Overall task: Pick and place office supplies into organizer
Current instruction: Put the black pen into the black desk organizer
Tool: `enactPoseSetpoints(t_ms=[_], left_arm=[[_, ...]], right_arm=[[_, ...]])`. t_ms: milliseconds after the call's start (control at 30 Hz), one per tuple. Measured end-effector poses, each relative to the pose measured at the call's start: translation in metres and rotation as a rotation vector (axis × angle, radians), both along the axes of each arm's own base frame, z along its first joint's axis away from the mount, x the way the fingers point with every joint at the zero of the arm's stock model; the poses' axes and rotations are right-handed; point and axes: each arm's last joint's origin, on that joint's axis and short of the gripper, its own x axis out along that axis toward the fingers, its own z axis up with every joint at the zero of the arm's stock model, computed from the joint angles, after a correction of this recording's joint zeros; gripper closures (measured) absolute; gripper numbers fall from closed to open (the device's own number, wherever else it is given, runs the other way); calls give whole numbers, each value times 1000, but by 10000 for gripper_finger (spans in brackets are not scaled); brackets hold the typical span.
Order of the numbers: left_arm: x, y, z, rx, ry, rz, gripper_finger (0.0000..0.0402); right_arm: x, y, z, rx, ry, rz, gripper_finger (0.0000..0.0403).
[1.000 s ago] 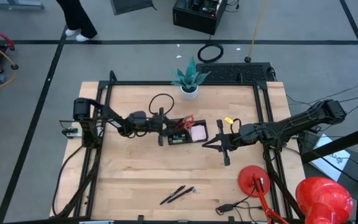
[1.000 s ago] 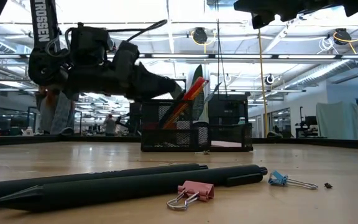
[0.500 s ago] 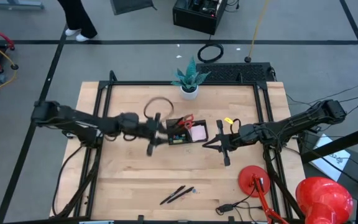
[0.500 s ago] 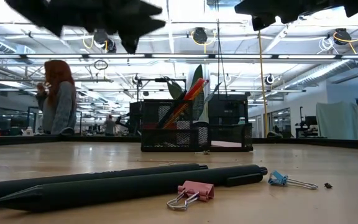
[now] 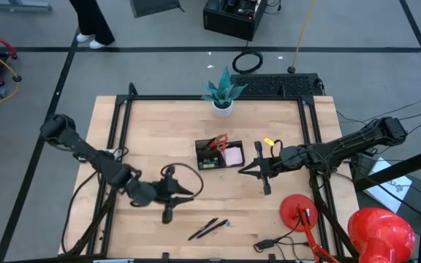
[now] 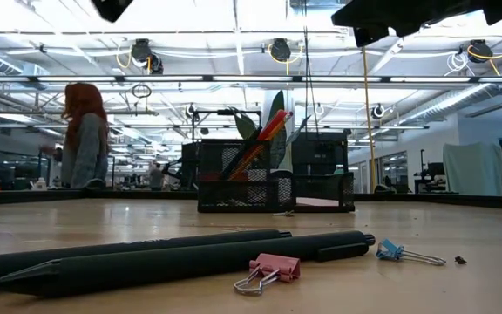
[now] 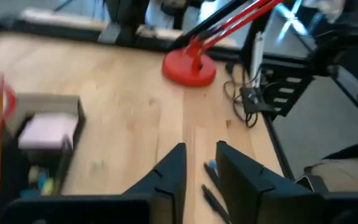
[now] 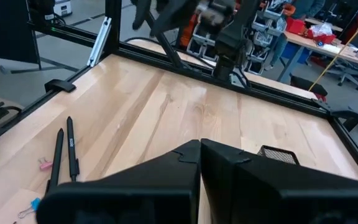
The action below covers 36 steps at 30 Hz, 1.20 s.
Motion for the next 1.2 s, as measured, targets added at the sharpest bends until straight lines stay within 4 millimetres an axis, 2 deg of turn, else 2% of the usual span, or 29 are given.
enactPoseSetpoints(t_ms=[100,233,433,600,733,933,1033,1200], left_arm=[[-4,-19,-16,-7,39,18,344],[-5,-45,-48,40,121,-15,391],[15,-64,-101,-52,202,5,380],[35,-67,-132,-224,225,8,394],[52,-75,-133,-239,245,8,395],[78,-96,-111,-77,382,-50,398],[83,-99,-107,-23,466,-35,395],[82,-99,-113,-70,527,-40,398]], right_arm=[[0,0,0,-2,2,0,399],[0,0,0,-2,1,0,399],[0,0,0,-2,0,0,399],[0,0,0,3,-3,-1,399],[0,0,1,9,-7,-2,399],[0,0,1,9,-6,-2,399],[0,0,1,10,-6,-2,399],[0,0,0,9,-1,-2,399]])
